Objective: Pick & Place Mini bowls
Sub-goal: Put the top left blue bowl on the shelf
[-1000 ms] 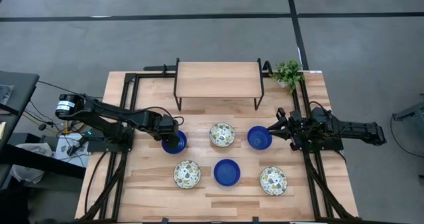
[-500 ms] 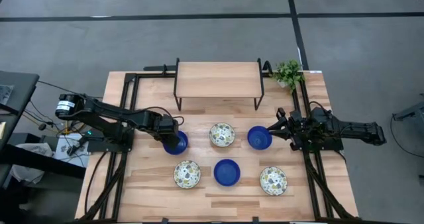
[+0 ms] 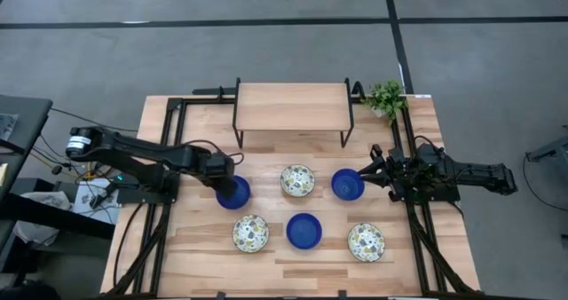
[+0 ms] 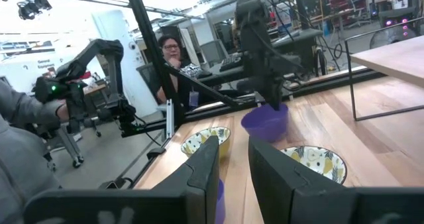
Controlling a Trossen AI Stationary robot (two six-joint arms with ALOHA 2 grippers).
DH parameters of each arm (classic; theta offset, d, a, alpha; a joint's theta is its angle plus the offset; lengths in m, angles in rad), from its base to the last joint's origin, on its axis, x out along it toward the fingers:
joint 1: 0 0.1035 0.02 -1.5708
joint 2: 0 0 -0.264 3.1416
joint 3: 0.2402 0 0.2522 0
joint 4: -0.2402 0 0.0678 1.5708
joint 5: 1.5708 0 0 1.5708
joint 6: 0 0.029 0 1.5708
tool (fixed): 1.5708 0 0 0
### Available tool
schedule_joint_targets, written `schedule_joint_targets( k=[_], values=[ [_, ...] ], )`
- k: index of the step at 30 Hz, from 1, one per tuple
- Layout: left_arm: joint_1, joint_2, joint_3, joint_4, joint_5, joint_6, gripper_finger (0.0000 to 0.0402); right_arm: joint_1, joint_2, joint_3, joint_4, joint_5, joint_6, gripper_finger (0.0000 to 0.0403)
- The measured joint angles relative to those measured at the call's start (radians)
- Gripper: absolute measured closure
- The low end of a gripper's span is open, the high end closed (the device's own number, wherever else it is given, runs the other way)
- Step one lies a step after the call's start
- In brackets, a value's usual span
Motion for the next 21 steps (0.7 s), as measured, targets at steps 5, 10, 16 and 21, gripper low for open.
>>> schedule_joint_targets(
  k=[5,10,16,21],
  values=[
    [0.000,-0.139,0.011,-0.023,0.033,-0.007,0.0397,0.000,0.000,0.000,0.000,0.000,0.000,0.0331],
    [0.000,-0.230,0.090,-0.015,0.044,-0.021,0.0398,0.000,0.000,0.000,0.000,0.000,0.000,0.0331],
    [0.000,-0.221,0.227,0.035,0.031,0.010,0.0398,0.000,0.000,0.000,0.000,0.000,0.000,0.0331],
    [0.000,-0.130,0.342,0.060,0.026,0.088,0.0398,0.000,0.000,0.000,0.000,0.000,0.000,0.0331]
  ],
)
